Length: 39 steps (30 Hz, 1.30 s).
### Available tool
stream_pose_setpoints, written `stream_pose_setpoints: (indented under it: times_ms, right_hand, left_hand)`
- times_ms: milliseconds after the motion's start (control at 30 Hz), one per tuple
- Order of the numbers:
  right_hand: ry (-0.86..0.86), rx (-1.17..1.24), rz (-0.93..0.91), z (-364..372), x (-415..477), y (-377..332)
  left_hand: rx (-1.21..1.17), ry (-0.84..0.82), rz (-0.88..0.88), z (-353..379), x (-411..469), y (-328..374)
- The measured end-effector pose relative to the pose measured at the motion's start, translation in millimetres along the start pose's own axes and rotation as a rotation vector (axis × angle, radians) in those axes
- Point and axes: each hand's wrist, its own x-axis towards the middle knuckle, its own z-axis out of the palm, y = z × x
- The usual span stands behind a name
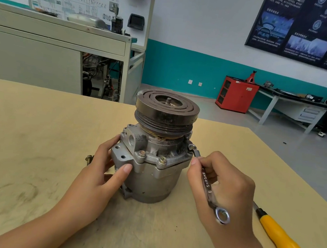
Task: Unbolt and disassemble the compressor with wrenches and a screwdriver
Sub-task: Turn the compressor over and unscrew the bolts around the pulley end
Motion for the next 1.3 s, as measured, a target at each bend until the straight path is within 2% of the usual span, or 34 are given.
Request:
stream_pose_setpoints:
  times_ms: [67, 200, 267, 500, 633, 800, 933, 1133, 1300]
  right_hand:
    - [0.001, 0.063, 0.054, 0, 1, 0]
    - [0.065, 0.425, 0.446, -4, 4, 11]
    - [0.057, 0.548, 0.573, -8, 9, 19]
    - [-0.204, 0.975, 0.972, -17, 34, 44]
    - [-0.238, 1.118, 1.139, -12, 48, 51]
    - [-0.257, 0.985, 1.149, 5, 57, 62]
    - [-0.283, 0.975, 1.133, 15, 64, 64]
    - [-0.399, 0.893, 1.017, 30, 68, 62]
    - [-0.331, 0.914, 0.980, 35, 75, 56]
  left_hand:
    - [-0.001, -0.001, 0.001, 0, 0, 0]
    - [-0.001, -0.004, 0.000, -1, -1, -1]
    - [0.001, -0.002, -0.004, -1, 0, -1]
    - [0.000, -0.006, -0.004, 0, 1, -1]
    - [-0.010, -0.007, 0.002, 0, 1, -2]
    - [-0.014, -0.010, 0.003, -1, 1, -2]
    - [-0.020, -0.016, 0.001, -1, 1, -3]
    - [-0.019, -0.021, 0.008, -1, 1, -3]
    - [-0.025, -0.026, 0.006, -1, 1, -5]
